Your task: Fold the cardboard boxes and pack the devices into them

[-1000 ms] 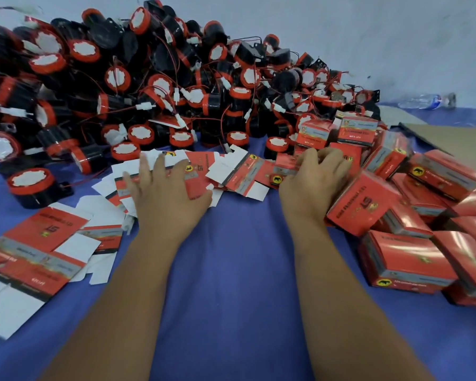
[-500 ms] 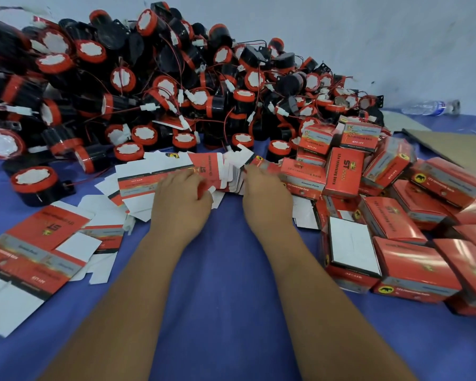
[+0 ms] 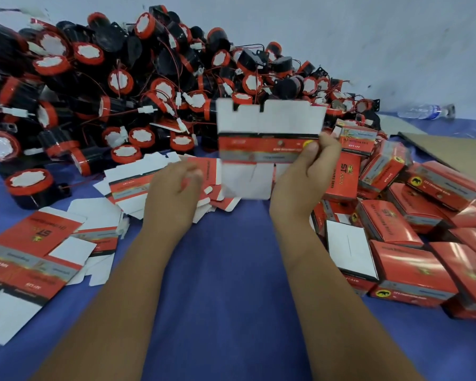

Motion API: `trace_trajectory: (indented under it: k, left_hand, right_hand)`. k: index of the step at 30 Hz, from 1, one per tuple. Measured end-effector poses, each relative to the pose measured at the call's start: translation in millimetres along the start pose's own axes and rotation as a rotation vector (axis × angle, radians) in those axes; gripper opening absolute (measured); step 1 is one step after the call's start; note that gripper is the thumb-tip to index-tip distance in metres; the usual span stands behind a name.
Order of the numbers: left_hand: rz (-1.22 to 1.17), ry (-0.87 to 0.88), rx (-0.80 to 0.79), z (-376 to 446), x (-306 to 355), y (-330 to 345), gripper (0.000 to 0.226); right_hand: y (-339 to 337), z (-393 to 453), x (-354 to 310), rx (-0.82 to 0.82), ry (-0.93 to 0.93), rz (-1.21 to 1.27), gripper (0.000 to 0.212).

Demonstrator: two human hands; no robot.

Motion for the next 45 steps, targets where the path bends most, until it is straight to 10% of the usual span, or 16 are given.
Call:
trace_trajectory:
  k: [6, 15, 21, 25, 29, 34, 45]
  left_hand:
    - [-0.705, -0.082, 0.109, -7, 19, 1, 0.028]
    - [-0.593, 0.069, 0.357, -5, 29, -40, 0.034]
    - [-0.046, 0.446, 0.415, -18, 65, -44, 0.011]
    - [0.171, 0.408, 0.085, -17, 60, 0, 0.018]
    - [0.073, 0.416, -0.113, -17, 61, 21, 0.033]
    - [0.066, 0.343, 0.031, -13, 58, 4, 0.045]
    - [-0.067, 0.457, 0.412, -22, 75, -53, 0.054]
  right_hand:
    - [38, -21, 16, -0.264, 0.106, -0.040, 0.020]
    - [45, -36, -8, -0.330, -0.022, 0.003, 0.022]
    - [73, -51, 8, -0.613, 0.303, 0.156, 0.075]
    - [83, -63, 28, -0.693, 0.536, 0.228, 0.022]
    - [76, -54, 37, -0.643, 0.533, 0.205, 0.028]
    - [74, -48, 40, -0.668, 0.581, 0.172, 0.024]
    - [81, -55, -5, -0.750, -0.131, -0.197, 0.022]
Point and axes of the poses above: each hand's wrist, its own z-axis towards the middle knuckle, its own y-axis out of the palm, x = y × z, the point moved 10 cm from there along z, towards the middle knuckle, and after that the axes turned 5 degrees about y, right-handed, at the moved point
